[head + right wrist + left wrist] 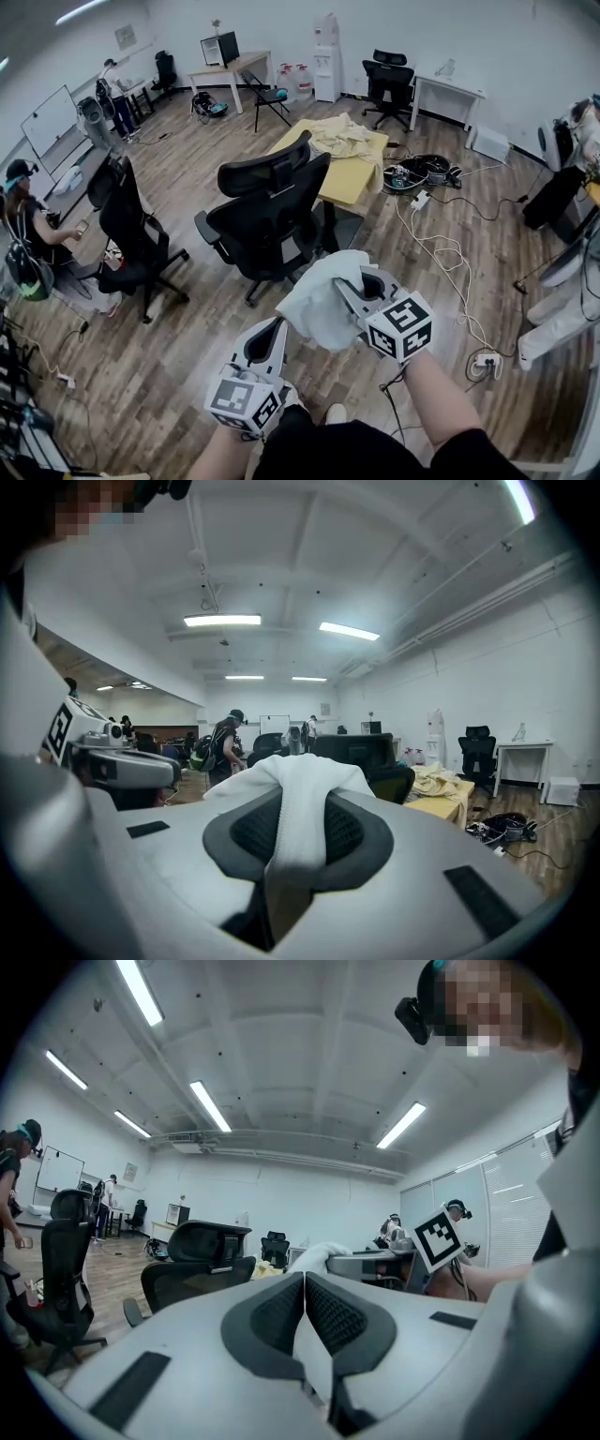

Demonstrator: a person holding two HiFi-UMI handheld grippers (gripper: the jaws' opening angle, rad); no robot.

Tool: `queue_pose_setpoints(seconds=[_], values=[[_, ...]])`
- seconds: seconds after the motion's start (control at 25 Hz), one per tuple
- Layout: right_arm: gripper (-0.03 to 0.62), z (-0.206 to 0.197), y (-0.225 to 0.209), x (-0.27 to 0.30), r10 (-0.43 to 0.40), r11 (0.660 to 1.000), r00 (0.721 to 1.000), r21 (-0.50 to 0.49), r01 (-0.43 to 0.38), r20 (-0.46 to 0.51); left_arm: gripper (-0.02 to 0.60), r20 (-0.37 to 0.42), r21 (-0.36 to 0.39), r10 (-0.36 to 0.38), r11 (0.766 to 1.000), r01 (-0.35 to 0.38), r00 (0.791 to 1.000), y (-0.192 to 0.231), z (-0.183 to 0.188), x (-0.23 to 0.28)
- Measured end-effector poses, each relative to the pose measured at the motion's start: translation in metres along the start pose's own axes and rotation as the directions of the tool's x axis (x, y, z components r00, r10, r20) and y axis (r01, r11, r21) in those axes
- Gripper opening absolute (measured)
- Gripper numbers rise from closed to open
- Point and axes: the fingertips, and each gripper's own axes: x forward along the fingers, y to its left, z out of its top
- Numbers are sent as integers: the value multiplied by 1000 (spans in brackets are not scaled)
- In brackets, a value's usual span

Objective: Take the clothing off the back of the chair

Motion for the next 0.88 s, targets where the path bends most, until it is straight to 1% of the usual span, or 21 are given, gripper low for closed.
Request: queue_pose_setpoints(seconds=[0.12, 0.28, 0.48, 0.6, 0.72, 0.88], values=[[77, -22, 10, -9, 2, 1000, 1000, 23, -2, -28, 20, -5, 2, 14, 1000, -14, 1000, 3, 0, -7], [77, -33, 20, -16, 0, 999, 1000, 42, 0, -14, 20, -13, 6, 24, 1000, -23, 1000, 12, -3, -9], [77, -20, 32, -16, -19, 998, 999, 63, 17, 37, 20, -26, 8, 16, 1000, -16, 1000, 25, -3, -11], [77, -11, 45, -8, -18, 998, 998, 53, 15, 60, 20, -20, 10, 8, 1000, -7, 1000, 39, 3, -17], [77, -2, 60, 3, -23, 999, 997, 43, 19, 72, 20, -15, 9, -5, 1000, 5, 1000, 56, 7, -25], [77, 7, 78, 14, -56, 997, 995, 54, 52, 77, 20, -17, 7, -24, 1000, 24, 1000, 76, 8, -38]])
